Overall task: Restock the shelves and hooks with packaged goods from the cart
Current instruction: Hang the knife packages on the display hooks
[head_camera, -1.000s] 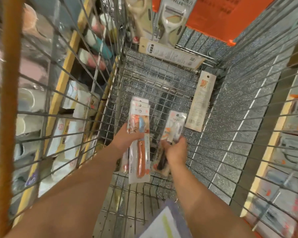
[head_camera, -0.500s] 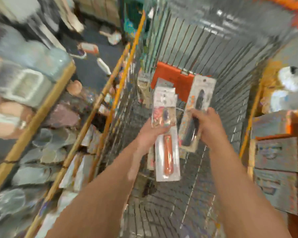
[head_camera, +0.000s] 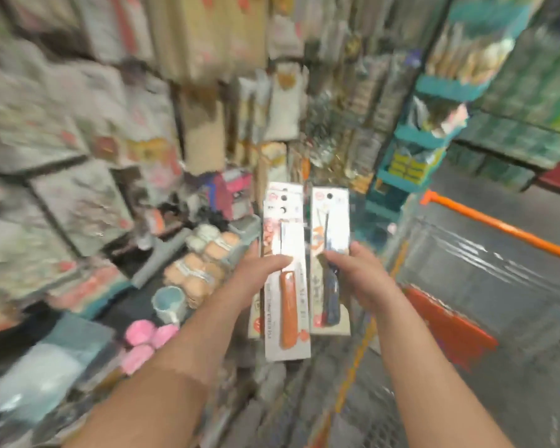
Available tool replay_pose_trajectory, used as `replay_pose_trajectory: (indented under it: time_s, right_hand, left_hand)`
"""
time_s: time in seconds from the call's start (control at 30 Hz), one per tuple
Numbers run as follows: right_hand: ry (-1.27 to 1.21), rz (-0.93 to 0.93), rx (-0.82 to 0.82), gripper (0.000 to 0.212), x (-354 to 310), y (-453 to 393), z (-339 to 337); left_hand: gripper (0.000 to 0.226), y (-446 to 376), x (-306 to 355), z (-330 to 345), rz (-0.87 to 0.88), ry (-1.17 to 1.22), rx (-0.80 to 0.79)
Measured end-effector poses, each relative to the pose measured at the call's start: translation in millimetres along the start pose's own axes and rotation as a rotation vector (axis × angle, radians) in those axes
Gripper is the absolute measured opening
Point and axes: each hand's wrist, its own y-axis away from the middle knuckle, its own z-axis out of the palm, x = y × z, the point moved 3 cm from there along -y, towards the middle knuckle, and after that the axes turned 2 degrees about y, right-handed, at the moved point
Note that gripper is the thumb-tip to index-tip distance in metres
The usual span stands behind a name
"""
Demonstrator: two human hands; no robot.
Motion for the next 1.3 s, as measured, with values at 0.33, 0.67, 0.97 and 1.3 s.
replay_pose_trajectory:
  time_s: [0.33, 0.67, 0.97, 1.3]
  right_hand:
    - [0.106, -0.334, -0.483, 0.052, -141, -6, 245]
    - [0.122, -0.502, -0.660, 0.013, -228, 2, 356]
    - [0.122, -0.648, -0.572, 0.059, -307, -1, 395]
    - [0.111, -0.723, -0.587, 0.046, -369, 2, 422]
  left_hand:
    - [0.037, 106, 160, -205, 0.330, -0.004, 0.484]
    - [0.033, 179, 228, -276, 0.548, 0.035, 0.800]
    - [0.027, 193, 267, -300, 0.599, -0.023, 0.874]
    - [0.037, 192, 297, -317, 0.644, -0.035, 0.893]
